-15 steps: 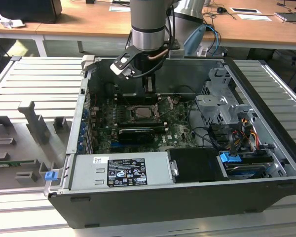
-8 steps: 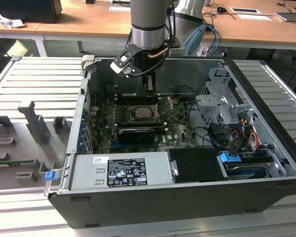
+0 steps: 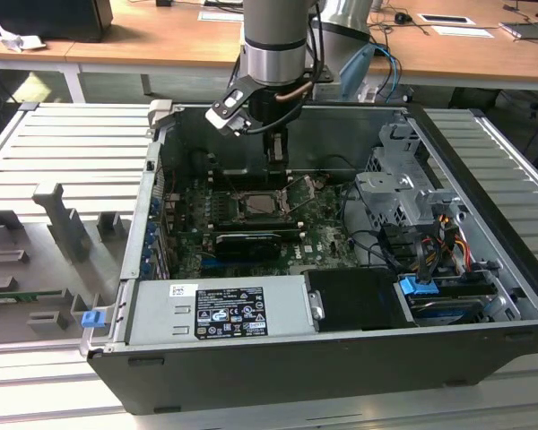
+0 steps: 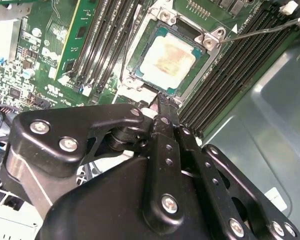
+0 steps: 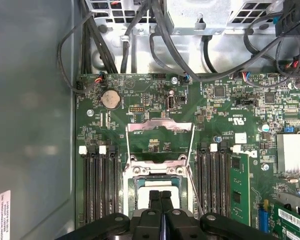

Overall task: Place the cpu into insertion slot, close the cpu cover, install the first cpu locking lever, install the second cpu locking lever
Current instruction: 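Close the cpu cover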

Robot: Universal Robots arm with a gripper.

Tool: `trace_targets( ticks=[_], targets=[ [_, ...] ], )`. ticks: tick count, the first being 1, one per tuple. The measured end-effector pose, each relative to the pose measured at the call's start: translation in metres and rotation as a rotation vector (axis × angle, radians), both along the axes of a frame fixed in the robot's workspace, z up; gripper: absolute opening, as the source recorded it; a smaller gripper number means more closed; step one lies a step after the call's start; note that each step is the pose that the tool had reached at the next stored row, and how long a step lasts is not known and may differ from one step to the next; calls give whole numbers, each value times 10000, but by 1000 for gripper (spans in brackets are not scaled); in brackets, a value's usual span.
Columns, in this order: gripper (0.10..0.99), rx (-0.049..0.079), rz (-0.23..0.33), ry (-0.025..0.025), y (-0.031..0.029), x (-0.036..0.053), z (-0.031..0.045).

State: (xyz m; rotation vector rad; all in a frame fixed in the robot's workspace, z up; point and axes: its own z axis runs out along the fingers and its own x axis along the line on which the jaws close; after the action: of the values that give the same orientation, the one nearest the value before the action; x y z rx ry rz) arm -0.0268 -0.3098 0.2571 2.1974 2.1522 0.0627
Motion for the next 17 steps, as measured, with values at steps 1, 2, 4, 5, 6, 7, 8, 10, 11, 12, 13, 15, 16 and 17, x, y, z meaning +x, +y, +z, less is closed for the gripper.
trace_targets(
  ticks=[1,2,4,5,6,7,8,10,11,12,13,15,16,17],
  targets=[
    [106,-3,-1,1,0,4,2],
    [106,-6,-1,2,1,14,3],
    [106,-6,-1,2,3,35,3],
    [106,-11,-1,3,4,49,3],
    [106,-16,-1,3,5,63,3],
    [106,-22,-1,3,6,76,4],
    [106,-31,-1,4,7,89,4],
    [106,-44,0,5,8,99,7],
    [106,-51,-1,4,9,105,8],
    [106,-54,-1,4,9,107,8],
    [106,-59,-2,4,10,109,8],
    [106,-69,-1,5,11,112,9],
    [106,-71,0,5,11,114,10],
    [106,-71,0,4,11,120,9]
  ],
)
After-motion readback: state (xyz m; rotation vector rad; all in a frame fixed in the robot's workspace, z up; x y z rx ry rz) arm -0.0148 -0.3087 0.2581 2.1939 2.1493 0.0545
